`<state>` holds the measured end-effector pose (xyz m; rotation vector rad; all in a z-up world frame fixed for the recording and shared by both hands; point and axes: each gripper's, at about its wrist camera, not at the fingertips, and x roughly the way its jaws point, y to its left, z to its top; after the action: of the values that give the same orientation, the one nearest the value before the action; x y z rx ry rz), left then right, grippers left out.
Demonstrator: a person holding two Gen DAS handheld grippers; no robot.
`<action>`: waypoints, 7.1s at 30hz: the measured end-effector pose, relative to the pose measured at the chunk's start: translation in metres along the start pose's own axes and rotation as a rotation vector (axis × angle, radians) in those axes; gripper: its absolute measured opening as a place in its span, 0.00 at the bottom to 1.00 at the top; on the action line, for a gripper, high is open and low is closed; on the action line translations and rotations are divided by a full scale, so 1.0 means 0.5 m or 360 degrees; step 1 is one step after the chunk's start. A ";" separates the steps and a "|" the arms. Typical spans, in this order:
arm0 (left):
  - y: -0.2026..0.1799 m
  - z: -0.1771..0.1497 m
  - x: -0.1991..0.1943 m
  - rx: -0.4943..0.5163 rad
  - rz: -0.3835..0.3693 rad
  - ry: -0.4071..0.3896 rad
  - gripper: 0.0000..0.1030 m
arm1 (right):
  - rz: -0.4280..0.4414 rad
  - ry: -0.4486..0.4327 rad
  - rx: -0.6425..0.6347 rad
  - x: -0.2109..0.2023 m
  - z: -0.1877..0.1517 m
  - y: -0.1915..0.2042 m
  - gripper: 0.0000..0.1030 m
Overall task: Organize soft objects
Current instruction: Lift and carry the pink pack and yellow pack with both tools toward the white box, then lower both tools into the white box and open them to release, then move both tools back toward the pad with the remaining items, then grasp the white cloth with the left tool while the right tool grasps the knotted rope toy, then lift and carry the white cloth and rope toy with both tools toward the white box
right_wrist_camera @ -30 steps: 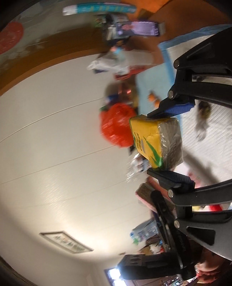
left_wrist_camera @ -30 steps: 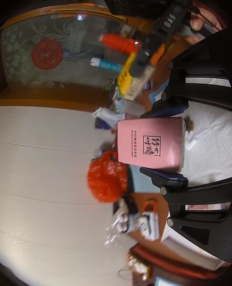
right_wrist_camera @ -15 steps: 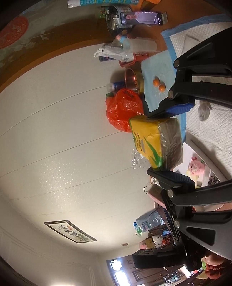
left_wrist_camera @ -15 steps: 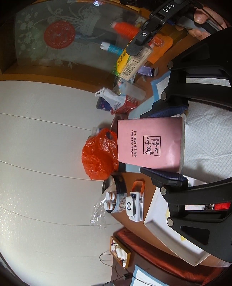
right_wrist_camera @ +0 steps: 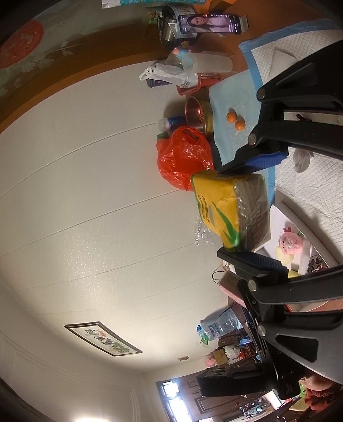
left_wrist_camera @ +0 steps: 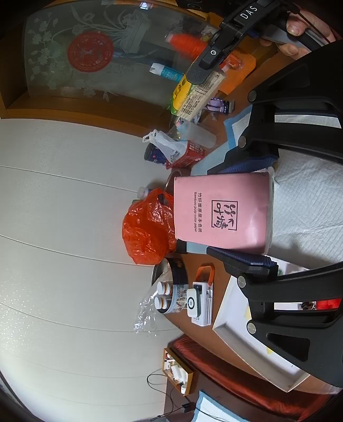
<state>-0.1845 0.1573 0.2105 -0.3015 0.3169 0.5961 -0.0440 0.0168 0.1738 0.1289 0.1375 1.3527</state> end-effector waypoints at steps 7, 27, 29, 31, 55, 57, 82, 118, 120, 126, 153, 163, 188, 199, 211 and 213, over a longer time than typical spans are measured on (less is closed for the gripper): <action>0.010 -0.004 -0.004 -0.0017 0.0006 0.0001 0.49 | 0.0002 0.0005 0.0001 0.001 -0.002 -0.003 0.53; 0.052 -0.010 -0.016 -0.0073 0.0071 0.0007 0.49 | 0.0064 0.0064 -0.0011 0.029 -0.011 0.031 0.53; 0.056 -0.011 -0.017 -0.0079 0.0073 0.0008 0.49 | 0.0066 0.0070 -0.0011 0.032 -0.014 0.034 0.53; 0.060 -0.012 -0.018 -0.0080 0.0074 0.0007 0.49 | 0.0070 0.0076 -0.0010 0.035 -0.014 0.035 0.53; 0.131 -0.024 -0.044 -0.0156 0.0129 -0.0006 0.49 | 0.0113 0.0132 -0.0043 0.074 -0.028 0.077 0.53; 0.143 -0.026 -0.047 -0.0166 0.0137 -0.0005 0.49 | 0.0119 0.0140 -0.0047 0.078 -0.030 0.084 0.53; 0.395 -0.139 -0.031 -0.0310 0.0457 0.0305 0.49 | 0.0222 0.0457 0.0009 0.238 -0.119 0.172 0.53; 0.432 -0.128 -0.042 -0.0324 0.0503 0.0272 1.00 | 0.0048 0.0177 -0.0125 0.248 -0.170 0.293 1.00; 0.414 -0.122 -0.046 -0.0311 0.0477 0.0253 1.00 | -0.0034 0.0089 -0.0120 0.226 -0.161 0.283 1.00; 0.351 -0.118 -0.027 -0.0257 0.0406 0.0265 1.00 | -0.0170 0.0176 0.0024 0.218 -0.160 0.219 1.00; -0.012 -0.197 0.312 0.0036 -0.0057 0.0692 1.00 | -0.0849 0.0375 0.0513 0.058 -0.167 -0.296 1.00; -0.145 -0.217 0.390 0.0274 -0.0204 0.0698 1.00 | -0.0771 0.0641 0.0613 0.099 -0.245 -0.380 1.00; -0.080 -0.163 0.371 0.0032 -0.0165 0.0535 0.35 | -0.0643 0.0559 0.0471 0.110 -0.208 -0.359 0.24; -0.083 -0.040 0.202 0.0051 -0.0194 0.0223 0.35 | -0.0392 0.0338 0.0282 0.062 -0.110 -0.214 0.24; -0.017 0.136 -0.001 -0.0020 -0.0203 -0.0140 0.35 | 0.0049 -0.0012 0.0080 0.025 0.108 -0.026 0.24; 0.006 0.121 -0.016 -0.0051 -0.0171 -0.0140 0.35 | 0.0129 0.0005 0.0107 0.034 0.095 -0.002 0.24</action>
<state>-0.1803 0.1776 0.2682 -0.3198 0.2053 0.5075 -0.0313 0.0324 0.2198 0.1905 0.1819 1.4297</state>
